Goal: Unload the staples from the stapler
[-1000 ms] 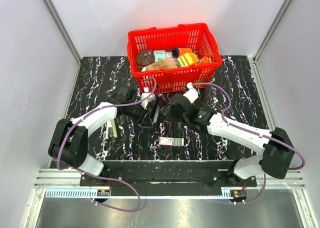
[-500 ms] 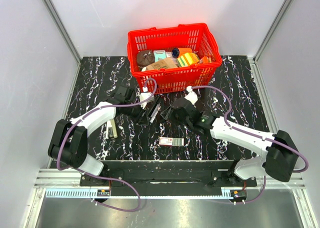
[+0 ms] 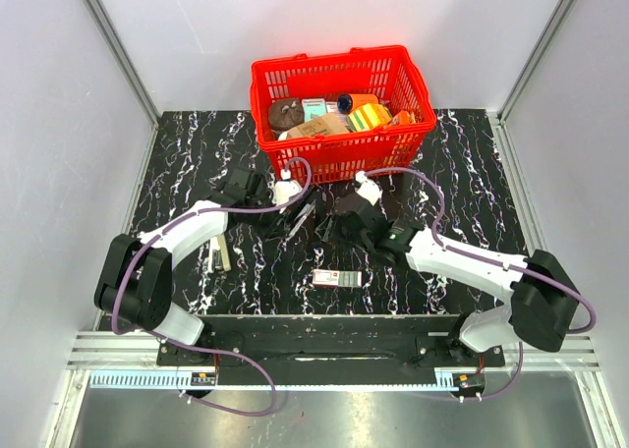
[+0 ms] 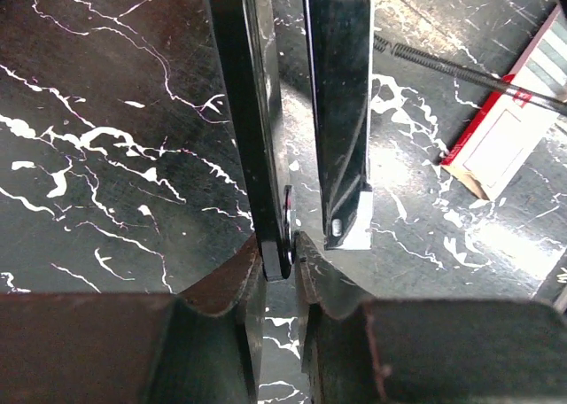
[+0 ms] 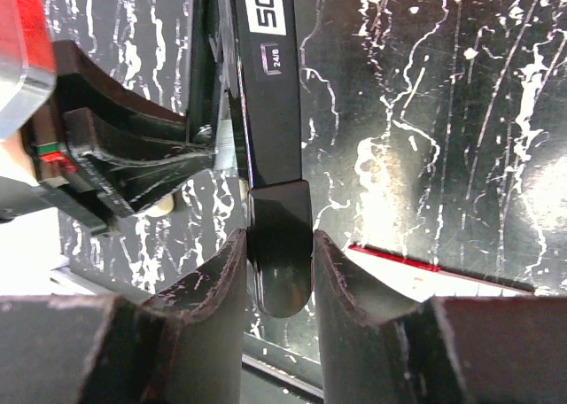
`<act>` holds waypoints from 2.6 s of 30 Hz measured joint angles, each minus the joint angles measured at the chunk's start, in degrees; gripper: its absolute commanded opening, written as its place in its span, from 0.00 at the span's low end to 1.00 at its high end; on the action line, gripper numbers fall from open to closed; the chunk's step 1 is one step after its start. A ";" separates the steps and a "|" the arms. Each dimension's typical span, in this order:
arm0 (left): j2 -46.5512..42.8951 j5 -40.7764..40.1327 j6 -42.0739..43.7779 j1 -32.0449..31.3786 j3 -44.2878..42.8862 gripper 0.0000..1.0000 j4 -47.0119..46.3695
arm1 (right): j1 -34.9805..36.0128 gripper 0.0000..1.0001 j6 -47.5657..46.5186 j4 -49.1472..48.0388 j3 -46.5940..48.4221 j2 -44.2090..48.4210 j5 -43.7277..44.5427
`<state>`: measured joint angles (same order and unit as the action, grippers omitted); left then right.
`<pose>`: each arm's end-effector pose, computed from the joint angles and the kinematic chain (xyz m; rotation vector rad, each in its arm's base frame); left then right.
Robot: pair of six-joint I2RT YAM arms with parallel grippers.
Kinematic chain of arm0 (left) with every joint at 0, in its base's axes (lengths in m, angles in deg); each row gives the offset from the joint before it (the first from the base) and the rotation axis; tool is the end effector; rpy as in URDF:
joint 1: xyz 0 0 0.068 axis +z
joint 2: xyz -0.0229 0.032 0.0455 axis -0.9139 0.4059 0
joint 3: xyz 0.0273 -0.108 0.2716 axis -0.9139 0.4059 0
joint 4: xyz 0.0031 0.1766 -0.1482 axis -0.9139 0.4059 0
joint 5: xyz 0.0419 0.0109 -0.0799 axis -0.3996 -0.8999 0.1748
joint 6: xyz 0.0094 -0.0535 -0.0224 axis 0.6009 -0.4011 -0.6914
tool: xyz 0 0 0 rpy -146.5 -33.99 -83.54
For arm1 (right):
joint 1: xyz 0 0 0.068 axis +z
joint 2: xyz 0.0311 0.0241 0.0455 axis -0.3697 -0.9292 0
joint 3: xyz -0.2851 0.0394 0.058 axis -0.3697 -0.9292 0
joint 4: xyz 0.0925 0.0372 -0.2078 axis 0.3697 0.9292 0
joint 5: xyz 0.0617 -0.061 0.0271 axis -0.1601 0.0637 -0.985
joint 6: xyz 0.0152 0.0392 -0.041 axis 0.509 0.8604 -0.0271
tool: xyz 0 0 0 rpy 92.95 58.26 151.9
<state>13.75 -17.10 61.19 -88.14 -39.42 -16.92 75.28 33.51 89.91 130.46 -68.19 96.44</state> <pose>0.2428 -0.1202 0.2411 1.1575 2.2240 -0.6148 0.1746 0.2175 0.2916 0.1907 2.2969 0.7404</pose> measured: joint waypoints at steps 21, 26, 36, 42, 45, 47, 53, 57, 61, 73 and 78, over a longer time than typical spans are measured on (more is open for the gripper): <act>0.20 -11.17 5.77 -0.24 3.37 0.00 -5.64 | -5.01 0.40 -6.27 -0.44 -1.70 -5.40 -4.31; 0.26 -11.87 3.89 -0.46 4.22 0.00 -6.67 | -5.07 0.65 -3.37 -2.58 -1.36 -8.98 -7.43; -2.27 -9.42 -6.19 -0.63 5.49 0.00 -3.67 | -5.18 0.72 4.37 -18.23 -3.13 -13.64 -16.37; -2.23 -6.49 -12.94 -0.20 4.52 0.00 -1.03 | -5.18 0.73 8.02 -21.29 -3.85 -14.82 -17.22; -1.66 -4.68 -14.75 0.50 3.37 0.00 0.48 | -5.18 0.74 9.60 -22.32 -4.42 -14.93 -17.53; -1.09 -3.69 -15.69 0.90 2.80 0.00 1.05 | -5.18 0.73 10.73 -23.10 -4.87 -15.21 -17.77; -0.92 -1.51 -17.59 1.42 2.71 0.00 1.60 | -5.18 0.69 14.32 -27.04 -6.21 -18.64 -18.40; -0.94 -1.29 -17.90 1.42 2.71 0.00 2.03 | -5.18 0.61 16.72 -30.05 -6.21 -21.29 -19.47; -0.94 -1.05 -18.16 1.42 2.71 0.00 2.12 | -5.18 0.49 18.67 -32.94 -5.81 -23.06 -19.65; -0.98 -0.94 -17.25 1.44 3.15 0.00 2.29 | -5.38 0.00 22.23 -34.21 -5.77 -23.96 -19.54; -1.40 -2.27 -13.22 1.60 5.11 0.00 0.02 | -5.38 0.00 19.87 -32.54 -5.95 -23.45 -19.76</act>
<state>12.35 -19.38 47.97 -86.55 -34.30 -16.90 69.90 53.38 57.37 124.51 -91.64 76.68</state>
